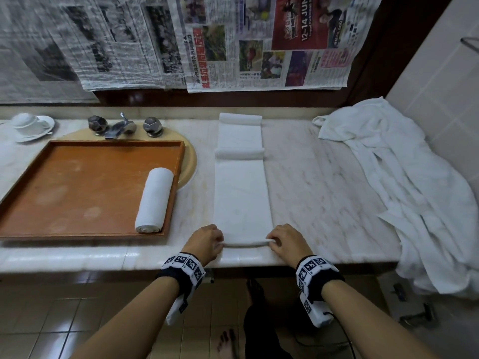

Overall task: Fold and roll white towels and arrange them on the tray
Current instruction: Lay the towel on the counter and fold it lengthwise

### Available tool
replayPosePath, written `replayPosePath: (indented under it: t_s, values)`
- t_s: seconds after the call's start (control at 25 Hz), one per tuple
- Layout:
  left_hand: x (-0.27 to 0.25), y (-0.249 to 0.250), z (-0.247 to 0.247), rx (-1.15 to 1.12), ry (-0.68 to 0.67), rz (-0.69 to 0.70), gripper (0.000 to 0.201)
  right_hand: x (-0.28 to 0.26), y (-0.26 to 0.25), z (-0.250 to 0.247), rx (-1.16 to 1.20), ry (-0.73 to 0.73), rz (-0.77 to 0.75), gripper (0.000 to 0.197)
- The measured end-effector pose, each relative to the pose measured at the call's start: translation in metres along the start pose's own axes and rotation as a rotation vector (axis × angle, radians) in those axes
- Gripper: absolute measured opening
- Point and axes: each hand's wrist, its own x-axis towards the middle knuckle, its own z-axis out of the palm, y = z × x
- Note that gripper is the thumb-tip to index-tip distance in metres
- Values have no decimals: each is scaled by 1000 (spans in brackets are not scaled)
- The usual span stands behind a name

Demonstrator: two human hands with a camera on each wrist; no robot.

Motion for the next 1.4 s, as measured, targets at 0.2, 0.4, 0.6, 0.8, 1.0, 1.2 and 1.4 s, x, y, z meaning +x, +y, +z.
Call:
replayPosePath:
  t_s: [0.2, 0.4, 0.6, 0.8, 1.0, 1.2, 1.4]
  values:
    - [4, -3, -5, -81, 2, -25, 15, 4, -2, -4, 57, -21, 54, 17]
    - [10, -4, -9, -224, 44, -198, 15, 10, -7, -11, 107, -37, 133, 15]
    - [14, 1, -10, -237, 65, -266, 6, 15, -9, -12, 133, -39, 200, 18]
    - [16, 7, -8, -89, 89, -218, 7, 18, -11, -12, 67, -20, 247, 13]
    - [16, 14, 11, 34, 64, -75, 24, 20, -11, 10, -86, 70, 16, 15]
    - [6, 10, 10, 10, 70, -15, 28, 8, -15, 14, -142, 29, -107, 16]
    - [17, 5, 5, 63, 17, 13, 26, 14, -18, 1, -165, -8, -97, 12]
